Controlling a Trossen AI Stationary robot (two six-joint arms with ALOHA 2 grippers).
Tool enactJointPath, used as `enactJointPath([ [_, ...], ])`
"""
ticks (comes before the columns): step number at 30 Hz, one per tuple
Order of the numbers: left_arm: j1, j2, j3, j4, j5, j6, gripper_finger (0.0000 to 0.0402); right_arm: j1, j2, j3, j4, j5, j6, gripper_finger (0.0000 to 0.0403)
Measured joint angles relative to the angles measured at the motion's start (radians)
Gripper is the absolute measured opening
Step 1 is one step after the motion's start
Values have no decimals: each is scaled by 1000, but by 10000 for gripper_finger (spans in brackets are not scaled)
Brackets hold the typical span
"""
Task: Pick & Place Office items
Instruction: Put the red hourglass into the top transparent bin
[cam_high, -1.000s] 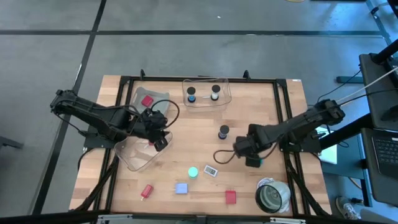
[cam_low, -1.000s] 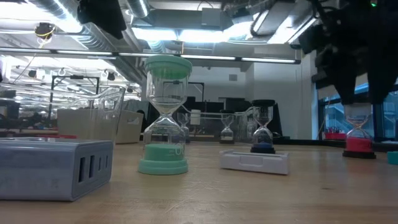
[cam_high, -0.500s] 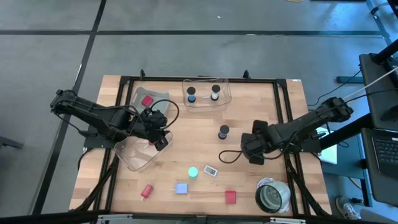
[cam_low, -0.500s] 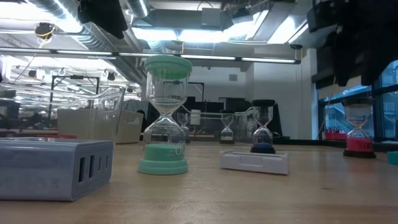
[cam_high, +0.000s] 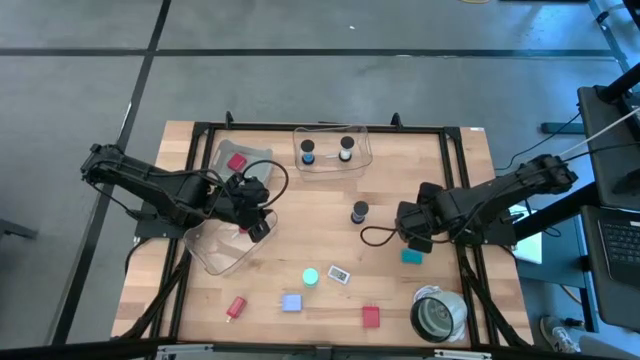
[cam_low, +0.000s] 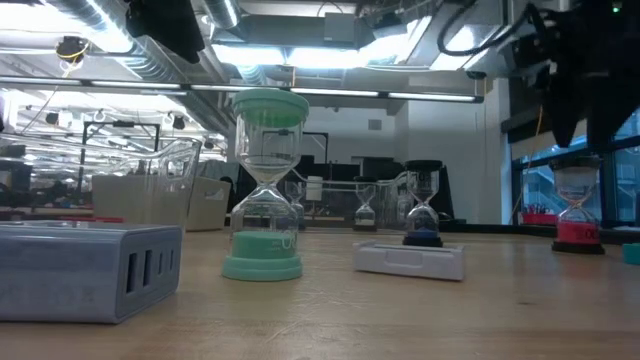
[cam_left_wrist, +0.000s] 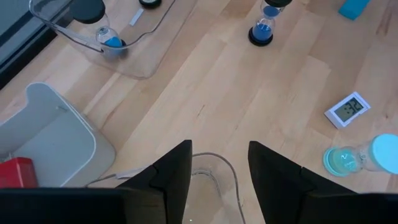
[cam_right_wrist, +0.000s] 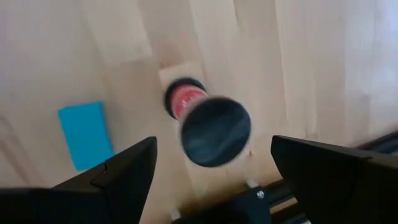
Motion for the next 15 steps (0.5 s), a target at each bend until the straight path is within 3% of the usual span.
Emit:
enactJointPath([
  [10, 0, 0, 0, 0, -13, 25, 155, -43, -140, -98, 84, 13, -25, 318],
  [15, 0, 0, 0, 0, -14, 25, 152, -72, -205, -175, 180, -62, -30, 318],
])
